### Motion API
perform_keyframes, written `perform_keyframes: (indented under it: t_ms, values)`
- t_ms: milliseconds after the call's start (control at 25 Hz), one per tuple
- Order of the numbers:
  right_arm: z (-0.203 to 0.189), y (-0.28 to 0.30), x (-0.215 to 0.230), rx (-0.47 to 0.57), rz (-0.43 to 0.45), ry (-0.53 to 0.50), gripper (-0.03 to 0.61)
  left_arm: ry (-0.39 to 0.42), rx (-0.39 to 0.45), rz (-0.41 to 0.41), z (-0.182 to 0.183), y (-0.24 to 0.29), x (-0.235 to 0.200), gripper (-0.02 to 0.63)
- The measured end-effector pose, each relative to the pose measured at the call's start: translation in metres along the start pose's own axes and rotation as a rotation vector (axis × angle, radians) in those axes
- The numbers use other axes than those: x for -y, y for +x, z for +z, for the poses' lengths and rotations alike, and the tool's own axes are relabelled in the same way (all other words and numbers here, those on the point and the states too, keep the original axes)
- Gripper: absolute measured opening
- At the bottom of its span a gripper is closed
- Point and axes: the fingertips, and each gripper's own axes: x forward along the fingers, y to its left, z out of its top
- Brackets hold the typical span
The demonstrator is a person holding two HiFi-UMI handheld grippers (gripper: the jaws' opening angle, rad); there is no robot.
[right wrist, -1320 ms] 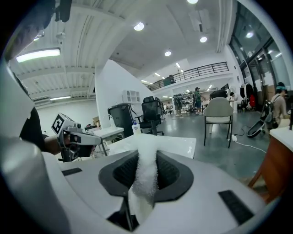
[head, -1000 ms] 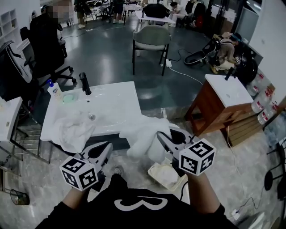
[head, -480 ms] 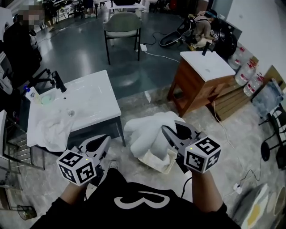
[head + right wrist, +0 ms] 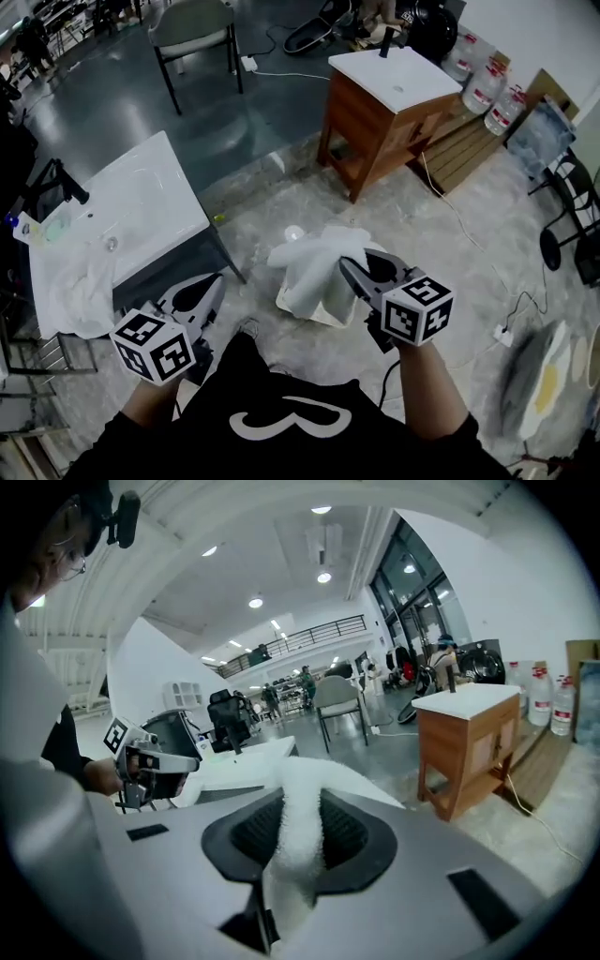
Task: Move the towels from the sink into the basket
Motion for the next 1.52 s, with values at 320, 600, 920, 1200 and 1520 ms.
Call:
perform_keyframes:
  t_ms: [320,600,920,1200,1520]
  values:
    - [-0.079,0.042,0.073,-0.113,-0.140,0.068,0.087,0.010,-0.095,-0.054,-0.022,0.050,-0.029,0.005]
    - [-0.184,0.093,0.132,-0.266,-0.272,0.146,0.087,0.004,-0.183,-0.047,-0.055,0.075,-0.064,0.005]
    - [-0.281,0.145,0.176,-0.399,-0.350,0.216,0.089,-0.031,-0.292,-0.060,-0.103,0.099,-0.088,0.005]
    - [-0.342,0.173,0.195,-0.473,-0.357,0.313,0.190,-0.068,-0.358,-0.061,-0.137,0.121,-0.105,0.005]
    - [-0.378,0.174,0.199,-0.529,-0.358,0.371,0.368,-0.080,-0.401,-0.089,-0.157,0.144,-0.102,0.005]
